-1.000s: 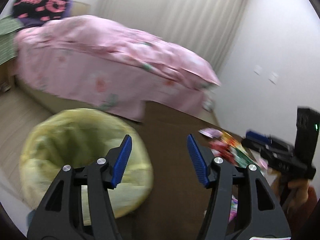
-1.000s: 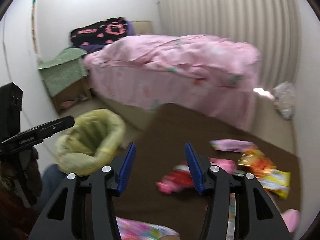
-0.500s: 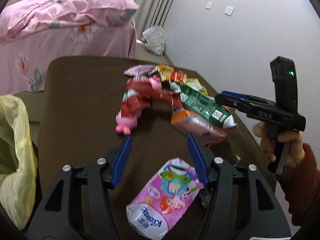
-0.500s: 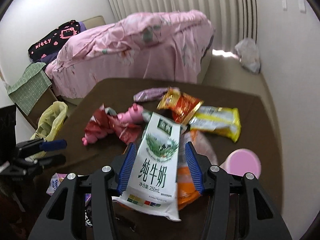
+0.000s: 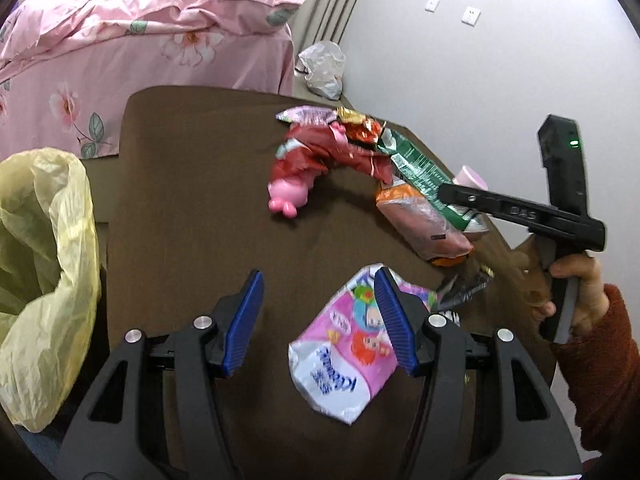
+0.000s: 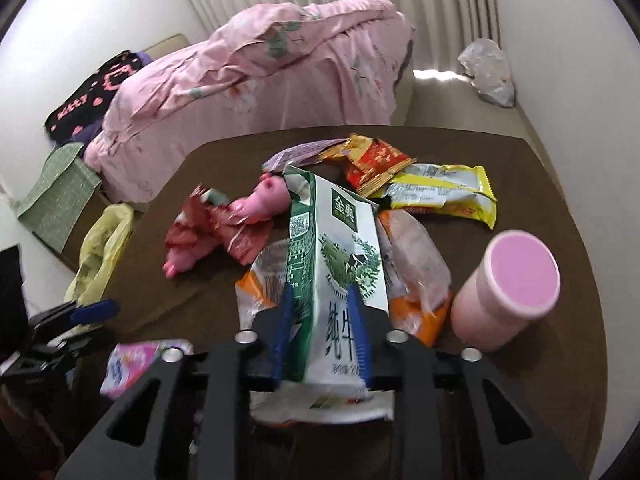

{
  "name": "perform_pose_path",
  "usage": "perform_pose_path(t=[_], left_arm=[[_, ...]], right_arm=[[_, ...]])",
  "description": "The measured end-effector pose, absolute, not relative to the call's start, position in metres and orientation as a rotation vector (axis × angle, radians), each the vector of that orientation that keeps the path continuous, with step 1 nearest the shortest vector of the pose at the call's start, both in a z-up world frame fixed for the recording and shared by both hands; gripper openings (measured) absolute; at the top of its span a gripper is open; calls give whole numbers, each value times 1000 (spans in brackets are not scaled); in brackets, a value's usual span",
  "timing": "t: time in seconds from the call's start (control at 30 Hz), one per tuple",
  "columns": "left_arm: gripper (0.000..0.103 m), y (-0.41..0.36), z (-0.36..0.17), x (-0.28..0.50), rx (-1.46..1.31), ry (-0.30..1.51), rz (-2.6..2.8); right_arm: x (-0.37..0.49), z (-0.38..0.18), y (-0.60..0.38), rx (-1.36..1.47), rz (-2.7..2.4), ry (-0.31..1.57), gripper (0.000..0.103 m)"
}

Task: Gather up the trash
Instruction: 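Grasp the green-white milk carton with the right tool and lift it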

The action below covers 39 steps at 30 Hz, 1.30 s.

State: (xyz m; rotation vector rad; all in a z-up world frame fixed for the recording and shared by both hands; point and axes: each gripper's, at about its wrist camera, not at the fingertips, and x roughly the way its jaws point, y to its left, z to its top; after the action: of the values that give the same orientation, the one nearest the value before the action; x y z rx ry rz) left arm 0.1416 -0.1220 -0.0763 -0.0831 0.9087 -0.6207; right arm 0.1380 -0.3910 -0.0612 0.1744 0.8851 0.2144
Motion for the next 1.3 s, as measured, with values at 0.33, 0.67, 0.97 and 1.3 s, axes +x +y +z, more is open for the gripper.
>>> perform_pose_path(t=[0.33,0.67,0.97,1.3], left_arm=[[55,-145,-86,112,11,963,-681],[55,-132,-70,97,-17,920,-620],[55,-113,-60,103,-68,891,-574],[55,-118,-69,103,-54,909,-597]], right_arm=[[63,-61,-383,156,225,903,23],[31,-22,-388,146,282,751,57],[103,-63,-398,160,228,982,57],[122,-52,-396,130,247,955,49]])
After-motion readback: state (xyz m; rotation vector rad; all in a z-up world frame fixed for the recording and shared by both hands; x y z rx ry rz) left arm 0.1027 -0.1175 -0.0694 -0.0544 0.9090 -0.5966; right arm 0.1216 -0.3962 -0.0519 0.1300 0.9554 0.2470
